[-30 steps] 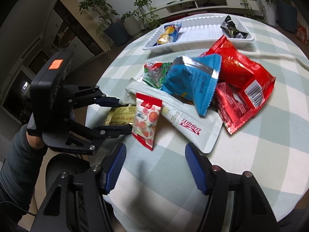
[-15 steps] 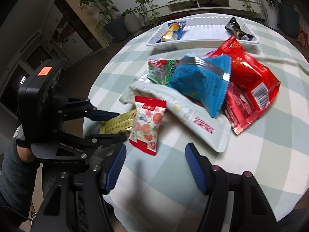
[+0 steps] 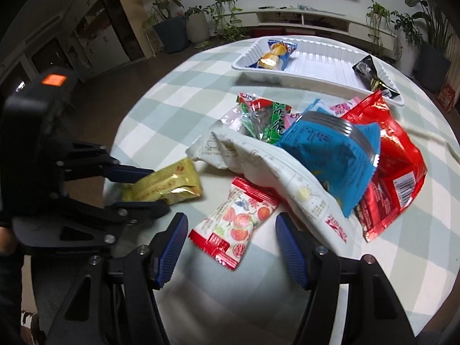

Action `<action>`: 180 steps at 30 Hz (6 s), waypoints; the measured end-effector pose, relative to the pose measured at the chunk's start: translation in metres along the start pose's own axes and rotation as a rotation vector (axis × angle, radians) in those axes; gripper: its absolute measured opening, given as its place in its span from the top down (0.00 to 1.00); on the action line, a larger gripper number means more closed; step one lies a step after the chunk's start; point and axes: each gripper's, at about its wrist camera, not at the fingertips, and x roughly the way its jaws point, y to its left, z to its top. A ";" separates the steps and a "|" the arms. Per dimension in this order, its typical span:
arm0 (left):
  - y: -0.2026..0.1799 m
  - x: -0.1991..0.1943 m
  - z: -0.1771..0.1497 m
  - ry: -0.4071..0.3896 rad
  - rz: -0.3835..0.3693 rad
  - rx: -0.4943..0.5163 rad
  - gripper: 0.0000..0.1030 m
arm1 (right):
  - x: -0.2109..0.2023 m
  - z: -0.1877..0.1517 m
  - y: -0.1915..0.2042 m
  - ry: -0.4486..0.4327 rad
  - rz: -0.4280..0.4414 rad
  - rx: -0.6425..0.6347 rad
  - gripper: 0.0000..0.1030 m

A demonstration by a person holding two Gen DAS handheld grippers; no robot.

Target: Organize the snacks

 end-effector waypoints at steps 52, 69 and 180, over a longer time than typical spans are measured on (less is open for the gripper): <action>0.012 -0.062 0.027 -0.207 -0.078 -0.180 0.71 | -0.082 0.005 -0.068 -0.167 -0.044 0.068 0.63; 0.064 -0.084 0.196 -0.374 -0.094 -0.238 0.70 | -0.132 0.126 -0.142 -0.372 -0.153 0.051 0.63; -0.064 0.032 0.110 -0.087 -0.087 0.643 0.11 | -0.047 0.014 -0.182 -0.213 0.060 0.169 0.12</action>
